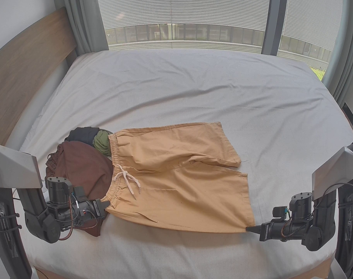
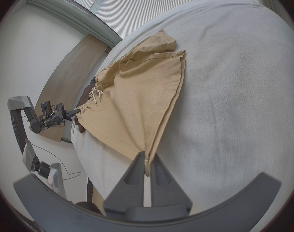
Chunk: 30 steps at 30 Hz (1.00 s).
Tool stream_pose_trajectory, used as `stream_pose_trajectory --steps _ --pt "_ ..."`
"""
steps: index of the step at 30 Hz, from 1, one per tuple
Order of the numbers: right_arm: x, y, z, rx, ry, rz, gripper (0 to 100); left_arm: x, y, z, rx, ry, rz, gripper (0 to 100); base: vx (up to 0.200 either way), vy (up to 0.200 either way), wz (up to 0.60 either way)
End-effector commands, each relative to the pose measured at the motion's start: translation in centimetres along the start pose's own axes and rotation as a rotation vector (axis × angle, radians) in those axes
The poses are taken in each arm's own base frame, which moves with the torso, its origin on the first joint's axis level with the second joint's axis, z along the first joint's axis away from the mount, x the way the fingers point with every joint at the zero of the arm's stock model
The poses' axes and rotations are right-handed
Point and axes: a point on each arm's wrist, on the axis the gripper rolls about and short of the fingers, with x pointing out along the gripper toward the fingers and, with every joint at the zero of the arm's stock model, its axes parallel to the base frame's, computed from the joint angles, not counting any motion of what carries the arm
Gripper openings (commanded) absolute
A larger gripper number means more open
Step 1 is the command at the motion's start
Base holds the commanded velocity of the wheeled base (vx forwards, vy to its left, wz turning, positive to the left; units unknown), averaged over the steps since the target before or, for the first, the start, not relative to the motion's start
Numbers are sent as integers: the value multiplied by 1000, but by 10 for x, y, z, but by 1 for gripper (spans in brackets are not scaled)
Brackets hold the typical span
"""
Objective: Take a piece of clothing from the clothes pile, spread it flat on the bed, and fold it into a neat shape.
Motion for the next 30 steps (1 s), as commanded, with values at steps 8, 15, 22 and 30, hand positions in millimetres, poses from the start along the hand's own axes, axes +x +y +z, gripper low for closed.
stream_pose_trajectory --steps 8,15,22,30 --pt "-3 -3 -17 -25 77 -21 0 -14 4 -11 9 42 28 0 0 0 0" --pt "-8 -4 -20 -33 92 -30 0 -21 3 -21 19 81 34 0 0 0 0" --pt "-13 -3 -25 -44 111 -34 0 -29 2 -30 34 123 42 0 0 0 0" --pt "-20 -1 -29 -50 132 -37 0 -37 1 -38 48 142 46 0 0 0 0"
